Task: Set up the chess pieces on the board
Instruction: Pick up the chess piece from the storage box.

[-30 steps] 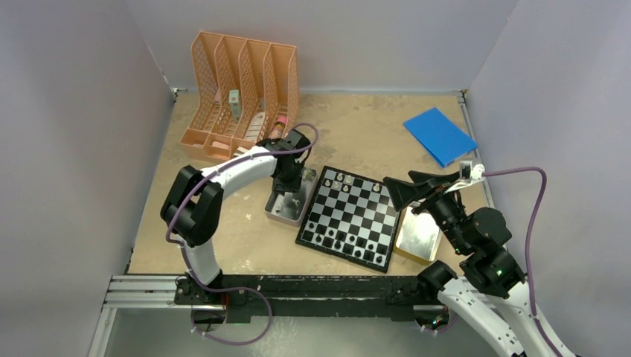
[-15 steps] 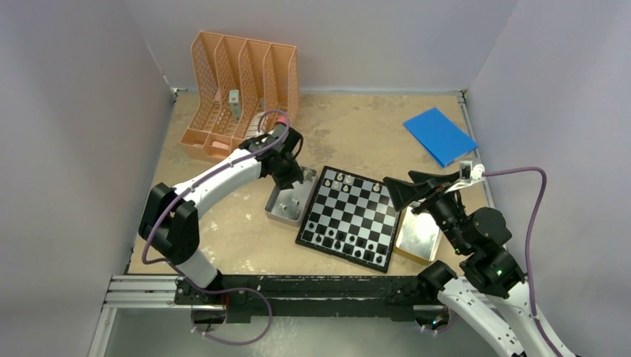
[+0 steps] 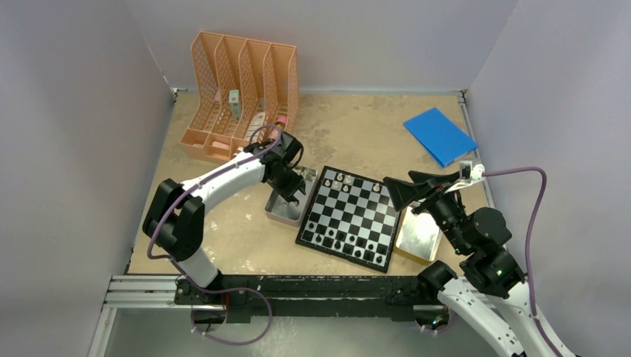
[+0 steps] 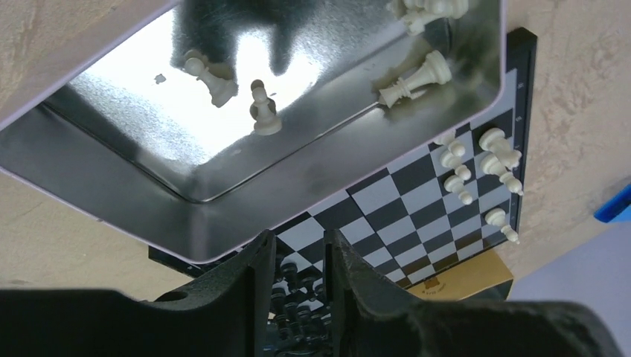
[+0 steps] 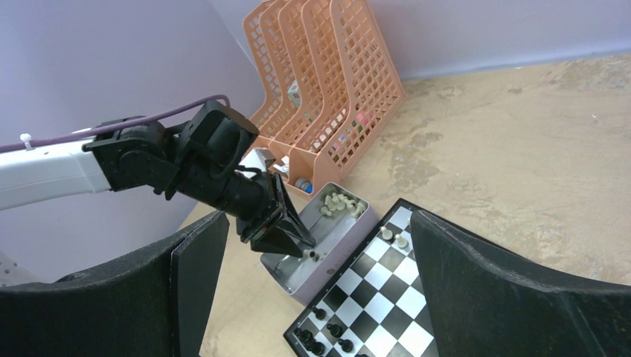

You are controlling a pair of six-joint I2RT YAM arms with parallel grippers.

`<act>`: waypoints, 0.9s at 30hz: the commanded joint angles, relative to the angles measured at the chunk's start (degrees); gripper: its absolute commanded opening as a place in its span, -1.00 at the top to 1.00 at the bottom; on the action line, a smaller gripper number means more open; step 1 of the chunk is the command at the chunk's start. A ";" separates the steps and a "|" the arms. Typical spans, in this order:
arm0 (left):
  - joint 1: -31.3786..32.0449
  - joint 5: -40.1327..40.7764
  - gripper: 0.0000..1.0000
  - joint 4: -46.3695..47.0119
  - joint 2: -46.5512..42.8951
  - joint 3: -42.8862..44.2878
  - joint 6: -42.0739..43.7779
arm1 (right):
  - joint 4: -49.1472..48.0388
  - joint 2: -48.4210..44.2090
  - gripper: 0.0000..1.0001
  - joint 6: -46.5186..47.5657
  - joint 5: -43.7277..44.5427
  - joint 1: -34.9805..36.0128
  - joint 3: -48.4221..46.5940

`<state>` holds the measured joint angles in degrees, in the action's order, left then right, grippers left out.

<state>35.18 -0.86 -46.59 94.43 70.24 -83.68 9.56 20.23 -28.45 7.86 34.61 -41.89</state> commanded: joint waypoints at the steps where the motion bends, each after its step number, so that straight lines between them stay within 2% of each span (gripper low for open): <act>1: 0.06 2.26 0.41 -1.29 0.74 1.32 -5.06 | -2.82 0.16 -0.89 0.58 -0.39 0.30 -1.35; 14: -0.70 4.79 0.41 0.36 5.54 2.76 -6.71 | -2.62 -0.23 -0.89 0.58 -0.15 0.28 -1.52; 27: -1.84 3.74 0.42 2.03 9.05 2.53 -5.93 | -2.70 -0.22 -0.89 0.54 -0.04 0.28 -1.44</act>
<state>33.76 2.68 -45.06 102.76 70.96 -88.99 9.58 20.23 -28.45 7.92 34.61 -41.89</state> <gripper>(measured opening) 0.294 0.944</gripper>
